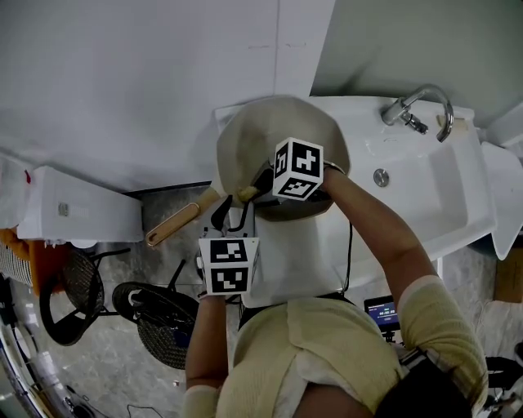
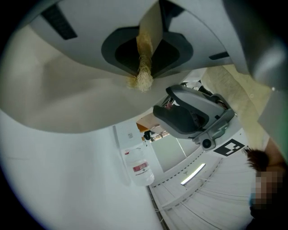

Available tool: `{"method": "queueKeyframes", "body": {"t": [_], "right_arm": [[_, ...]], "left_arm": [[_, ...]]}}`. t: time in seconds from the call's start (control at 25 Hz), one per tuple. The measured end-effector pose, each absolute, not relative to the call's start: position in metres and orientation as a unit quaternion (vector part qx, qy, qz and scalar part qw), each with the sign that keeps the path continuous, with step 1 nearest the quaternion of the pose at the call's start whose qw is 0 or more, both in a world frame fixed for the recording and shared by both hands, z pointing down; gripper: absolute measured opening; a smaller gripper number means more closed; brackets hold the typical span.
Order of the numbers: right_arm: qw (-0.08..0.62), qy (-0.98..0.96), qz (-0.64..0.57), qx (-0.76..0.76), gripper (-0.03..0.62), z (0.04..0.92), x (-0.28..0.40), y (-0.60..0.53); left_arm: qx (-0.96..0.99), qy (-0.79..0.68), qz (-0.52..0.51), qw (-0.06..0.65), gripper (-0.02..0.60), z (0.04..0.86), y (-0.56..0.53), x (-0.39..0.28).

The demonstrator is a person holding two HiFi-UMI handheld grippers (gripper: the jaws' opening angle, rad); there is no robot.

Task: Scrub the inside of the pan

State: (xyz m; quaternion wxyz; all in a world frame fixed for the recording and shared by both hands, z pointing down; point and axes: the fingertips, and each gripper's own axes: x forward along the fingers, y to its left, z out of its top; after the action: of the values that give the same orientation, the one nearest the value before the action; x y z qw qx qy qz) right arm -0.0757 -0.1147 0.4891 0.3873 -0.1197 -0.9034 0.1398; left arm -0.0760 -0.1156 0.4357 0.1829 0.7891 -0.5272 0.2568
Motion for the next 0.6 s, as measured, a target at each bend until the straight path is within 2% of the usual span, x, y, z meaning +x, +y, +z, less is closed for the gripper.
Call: {"method": "queueKeyframes", "body": {"t": [0.6], "right_arm": [[0.457, -0.844, 0.156, -0.233, 0.078, 0.487, -0.043, -0.083]], "left_arm": [[0.791, -0.524, 0.258, 0.181, 0.196, 0.436, -0.117, -0.077]]}}
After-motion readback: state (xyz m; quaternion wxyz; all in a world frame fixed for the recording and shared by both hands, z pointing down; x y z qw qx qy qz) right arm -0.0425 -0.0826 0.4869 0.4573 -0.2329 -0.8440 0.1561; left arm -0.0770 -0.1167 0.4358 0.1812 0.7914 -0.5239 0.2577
